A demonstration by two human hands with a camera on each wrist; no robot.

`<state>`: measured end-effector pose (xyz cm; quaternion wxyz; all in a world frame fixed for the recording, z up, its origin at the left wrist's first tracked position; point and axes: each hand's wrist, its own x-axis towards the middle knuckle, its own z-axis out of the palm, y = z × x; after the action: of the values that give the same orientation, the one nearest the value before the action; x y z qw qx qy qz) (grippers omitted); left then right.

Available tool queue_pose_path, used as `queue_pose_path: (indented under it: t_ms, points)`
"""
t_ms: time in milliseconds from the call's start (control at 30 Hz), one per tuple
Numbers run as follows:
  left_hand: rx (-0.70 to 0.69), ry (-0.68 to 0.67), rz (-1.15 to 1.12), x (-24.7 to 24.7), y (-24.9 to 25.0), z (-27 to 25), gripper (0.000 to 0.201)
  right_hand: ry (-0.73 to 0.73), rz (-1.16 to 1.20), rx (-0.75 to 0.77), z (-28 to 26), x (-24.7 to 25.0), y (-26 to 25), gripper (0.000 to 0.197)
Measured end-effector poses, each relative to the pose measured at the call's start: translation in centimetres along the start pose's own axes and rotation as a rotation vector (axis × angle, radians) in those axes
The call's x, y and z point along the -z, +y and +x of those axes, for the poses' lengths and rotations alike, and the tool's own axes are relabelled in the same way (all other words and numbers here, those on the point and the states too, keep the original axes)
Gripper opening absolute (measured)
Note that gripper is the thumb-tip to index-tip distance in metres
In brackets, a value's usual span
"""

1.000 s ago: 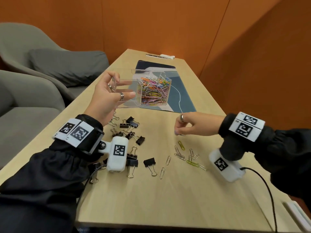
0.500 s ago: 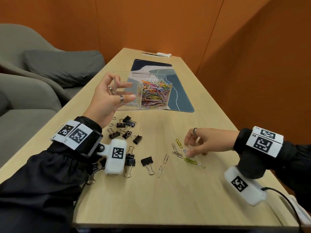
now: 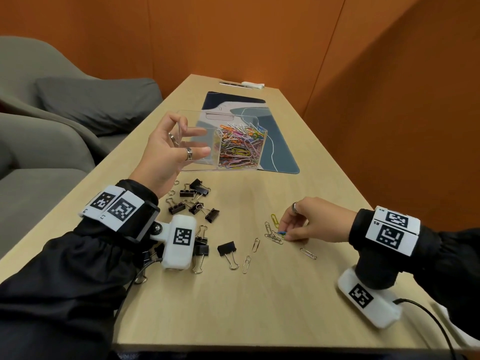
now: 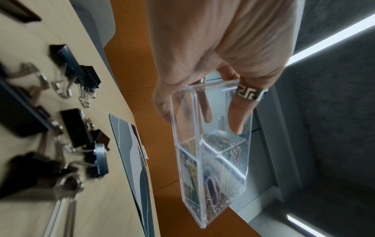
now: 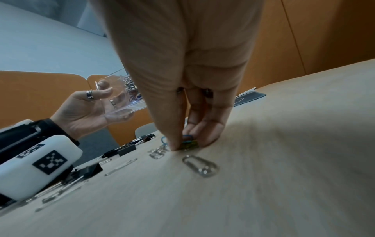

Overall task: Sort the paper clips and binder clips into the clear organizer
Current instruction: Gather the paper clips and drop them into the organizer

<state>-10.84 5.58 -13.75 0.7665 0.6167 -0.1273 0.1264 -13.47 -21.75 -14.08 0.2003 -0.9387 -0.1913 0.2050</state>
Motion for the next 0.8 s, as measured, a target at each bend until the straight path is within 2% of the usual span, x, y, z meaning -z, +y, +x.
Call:
queue_pose_path:
  t_ms: [167, 667, 733, 800]
  points:
    - [0.005, -0.004, 0.002, -0.2, 0.1, -0.1, 0.046, 0.035, -0.061, 0.017, 1.0, -0.4, -0.7, 0.013]
    - [0.0, -0.016, -0.01, -0.2, 0.2, -0.1, 0.046, -0.019, -0.122, 0.012, 1.6, 0.6, -1.1, 0.01]
    - [-0.003, -0.02, -0.008, -0.2, 0.2, -0.1, 0.046, 0.067, -0.145, 0.035, 1.6, 2.3, -1.6, 0.012]
    - [-0.004, -0.025, -0.01, -0.2, 0.1, -0.1, 0.046, 0.24, -0.149, 0.097, 1.5, 4.8, -2.6, 0.018]
